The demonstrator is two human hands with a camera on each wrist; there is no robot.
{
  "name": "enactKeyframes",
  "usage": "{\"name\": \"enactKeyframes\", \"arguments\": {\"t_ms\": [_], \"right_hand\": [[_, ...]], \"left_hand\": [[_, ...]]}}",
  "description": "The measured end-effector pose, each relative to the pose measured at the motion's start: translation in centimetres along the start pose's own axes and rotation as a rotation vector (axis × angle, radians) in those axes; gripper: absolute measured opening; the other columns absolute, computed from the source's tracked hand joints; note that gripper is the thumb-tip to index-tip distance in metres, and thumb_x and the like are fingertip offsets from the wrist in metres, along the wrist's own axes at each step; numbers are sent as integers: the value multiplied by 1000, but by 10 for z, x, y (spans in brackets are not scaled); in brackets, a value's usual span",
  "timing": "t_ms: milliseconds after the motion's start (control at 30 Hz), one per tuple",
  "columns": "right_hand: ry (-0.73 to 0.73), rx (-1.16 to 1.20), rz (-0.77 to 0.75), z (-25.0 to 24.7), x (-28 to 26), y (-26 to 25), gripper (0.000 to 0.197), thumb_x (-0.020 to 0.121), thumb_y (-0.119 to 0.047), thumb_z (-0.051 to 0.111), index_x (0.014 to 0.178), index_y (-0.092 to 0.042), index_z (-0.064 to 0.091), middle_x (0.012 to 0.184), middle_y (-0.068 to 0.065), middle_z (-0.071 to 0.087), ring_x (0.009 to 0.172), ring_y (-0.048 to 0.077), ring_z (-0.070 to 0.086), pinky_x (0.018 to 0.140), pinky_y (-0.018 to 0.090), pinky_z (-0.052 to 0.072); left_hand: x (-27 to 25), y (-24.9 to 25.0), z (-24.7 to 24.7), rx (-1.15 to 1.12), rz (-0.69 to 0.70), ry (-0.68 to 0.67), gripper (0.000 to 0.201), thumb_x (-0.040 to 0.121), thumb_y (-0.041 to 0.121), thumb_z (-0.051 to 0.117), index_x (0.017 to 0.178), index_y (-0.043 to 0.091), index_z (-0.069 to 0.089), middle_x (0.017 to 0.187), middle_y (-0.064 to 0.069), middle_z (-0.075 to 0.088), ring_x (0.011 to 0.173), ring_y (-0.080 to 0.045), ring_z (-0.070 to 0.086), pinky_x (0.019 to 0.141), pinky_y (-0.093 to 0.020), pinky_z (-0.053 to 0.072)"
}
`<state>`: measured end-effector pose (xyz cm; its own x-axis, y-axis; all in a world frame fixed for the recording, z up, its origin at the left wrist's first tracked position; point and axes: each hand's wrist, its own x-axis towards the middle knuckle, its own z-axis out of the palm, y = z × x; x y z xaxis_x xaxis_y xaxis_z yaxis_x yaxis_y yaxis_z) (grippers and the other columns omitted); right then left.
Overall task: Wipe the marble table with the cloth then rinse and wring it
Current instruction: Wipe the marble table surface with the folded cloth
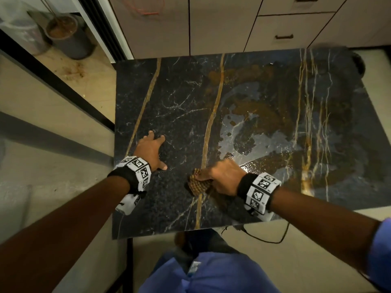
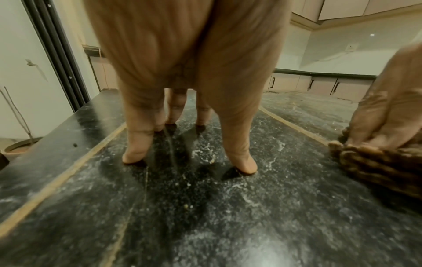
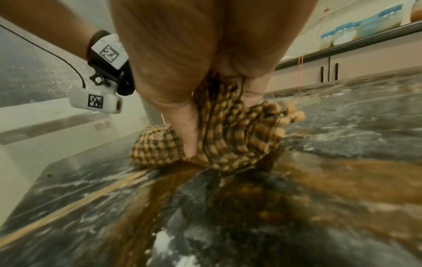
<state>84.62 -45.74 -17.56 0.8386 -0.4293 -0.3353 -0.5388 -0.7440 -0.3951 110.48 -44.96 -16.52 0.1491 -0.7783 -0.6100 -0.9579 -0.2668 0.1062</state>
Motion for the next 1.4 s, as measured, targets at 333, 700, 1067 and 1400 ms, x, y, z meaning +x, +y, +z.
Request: {"name": "enactKeyframes", "arguments": {"t_ms": [333,700,1067,1400], "right_hand": [[211,24,331,-52,65,48,59,84,-12,64,139,-25,49,128,7,58,119,28,54,100,39,42],[47,-17,-29,26,-54,-25,44,83,-9,69,122,-28,63,117,-3,66,104,19,60,89,35,51],[286,98,541,4,-77,-8,54,84,-16,67,133,-32,52,124,0,61,112,20,57,98,36,45],[315,52,429,77,-55,-82,53,82,-29,59,135,-32,50,116,-2,55,102,22,55,88,43,49]], "left_hand": [[-58,4,50,-39,24,132,74,82,40,69,144,25,33,156,-8,19,138,-34,25,108,-52,36],[-107,16,99,-107,61,-52,99,78,36,76,152,30,10,160,-5,-12,147,-32,-8,111,-63,23],[-107,21,101,-125,76,-76,110,69,29,85,152,28,12,160,-4,-15,146,-34,-11,106,-71,19],[-107,21,99,-113,58,-27,110,61,28,90,148,27,23,160,-5,0,147,-35,-2,105,-70,26]]}}
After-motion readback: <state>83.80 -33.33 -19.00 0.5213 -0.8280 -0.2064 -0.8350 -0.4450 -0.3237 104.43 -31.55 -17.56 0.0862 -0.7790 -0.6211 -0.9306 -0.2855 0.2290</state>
